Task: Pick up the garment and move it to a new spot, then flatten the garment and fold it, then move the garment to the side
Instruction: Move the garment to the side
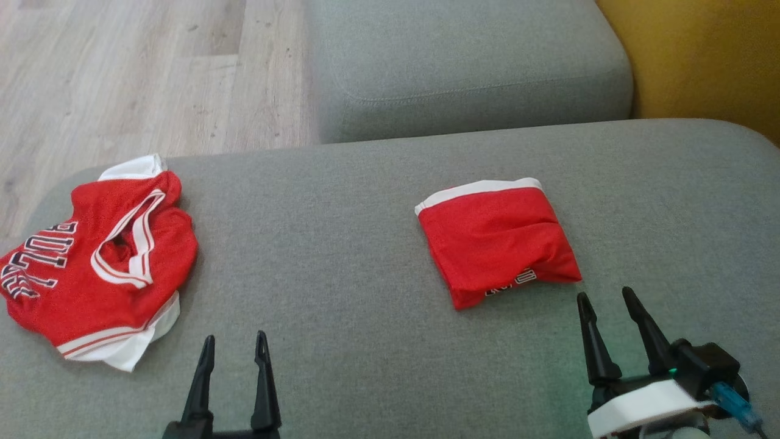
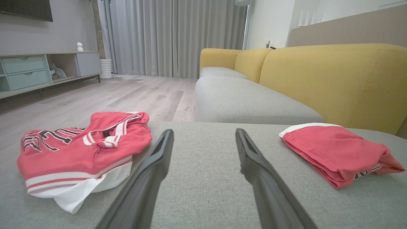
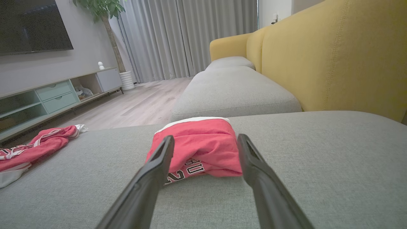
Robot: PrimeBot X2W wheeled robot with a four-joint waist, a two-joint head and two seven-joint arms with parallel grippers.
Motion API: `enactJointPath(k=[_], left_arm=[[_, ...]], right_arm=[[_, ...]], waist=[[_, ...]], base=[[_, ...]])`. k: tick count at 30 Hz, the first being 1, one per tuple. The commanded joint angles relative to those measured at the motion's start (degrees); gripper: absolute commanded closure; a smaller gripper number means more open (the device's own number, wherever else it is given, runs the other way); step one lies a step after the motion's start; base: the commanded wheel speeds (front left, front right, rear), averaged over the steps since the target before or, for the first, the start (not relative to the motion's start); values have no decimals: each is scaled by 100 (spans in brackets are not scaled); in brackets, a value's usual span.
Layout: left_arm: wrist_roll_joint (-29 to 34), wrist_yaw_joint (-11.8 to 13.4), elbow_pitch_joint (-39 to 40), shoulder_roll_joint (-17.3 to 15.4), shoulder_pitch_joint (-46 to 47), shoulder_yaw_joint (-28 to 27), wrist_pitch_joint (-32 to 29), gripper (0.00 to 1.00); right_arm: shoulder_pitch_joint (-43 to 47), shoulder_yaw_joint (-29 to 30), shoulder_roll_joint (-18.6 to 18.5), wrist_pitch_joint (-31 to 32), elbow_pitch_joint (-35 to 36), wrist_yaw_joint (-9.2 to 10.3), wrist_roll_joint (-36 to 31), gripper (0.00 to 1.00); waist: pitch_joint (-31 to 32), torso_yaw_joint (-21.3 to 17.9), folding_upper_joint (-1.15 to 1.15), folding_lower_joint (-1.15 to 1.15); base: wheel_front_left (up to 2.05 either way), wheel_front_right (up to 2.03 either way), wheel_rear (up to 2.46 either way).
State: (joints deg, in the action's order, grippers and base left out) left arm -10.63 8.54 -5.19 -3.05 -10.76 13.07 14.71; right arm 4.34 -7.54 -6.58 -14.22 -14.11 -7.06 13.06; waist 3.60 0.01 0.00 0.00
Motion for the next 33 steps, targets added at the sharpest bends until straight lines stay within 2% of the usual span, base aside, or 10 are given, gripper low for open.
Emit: enactJointPath(k=[1, 7, 13, 20, 21, 27, 30, 31, 32, 33], left_arm=[[-11, 9, 168, 17, 275, -148, 29, 0], [29, 36, 221, 17, 354, -123, 29, 0], [65, 14, 337, 17, 526, 28, 29, 0], [58, 28, 350, 17, 858, 225, 29, 0], [58, 28, 350, 17, 858, 225, 29, 0], [38, 27, 321, 17, 1106, 379, 29, 0], [4, 54, 304, 17, 1187, 418, 29, 0], [-21, 75, 294, 17, 1218, 426, 29, 0], [-30, 87, 292, 17, 1226, 427, 29, 0], [-39, 102, 295, 17, 1231, 425, 29, 0]], right_arm=[[-207, -90, -24, -77, 130, -43, -7, 0], [-476, -124, -70, -78, -124, -43, 137, 0], [-1313, -126, -313, -44, -726, -43, 513, 0], [-2746, -210, -684, 978, -1636, -43, 985, 0], [-2746, -210, -684, 978, -1636, -43, 985, 0], [-3490, -539, -936, 1938, -2479, -43, 1487, 0], [-3588, -810, -933, 2301, -2823, -43, 1720, 0], [-3581, -988, -853, 2487, -2903, -43, 2033, 45], [-3581, -1068, -858, 2508, -2909, -43, 2146, 100], [-3585, -1141, -884, 2494, -2908, -43, 2222, 100]], waist=[[-43, 13, 0, 0], [-265, 32, 0, 0], [-669, 93, 0, 0], [-1144, 176, 0, 0], [-1144, 176, 0, 0], [-1414, 341, 0, 0], [-1486, 402, 0, 0], [-1518, 416, 0, 0], [-1532, 413, 0, 0], [-1548, 402, 0, 0]], base=[[0, 0, 0], [0, 0, 0], [0, 0, 0], [0, 0, 0], [0, 0, 0], [0, 0, 0], [0, 0, 0], [0, 0, 0], [0, 0, 0], [0, 0, 0]])
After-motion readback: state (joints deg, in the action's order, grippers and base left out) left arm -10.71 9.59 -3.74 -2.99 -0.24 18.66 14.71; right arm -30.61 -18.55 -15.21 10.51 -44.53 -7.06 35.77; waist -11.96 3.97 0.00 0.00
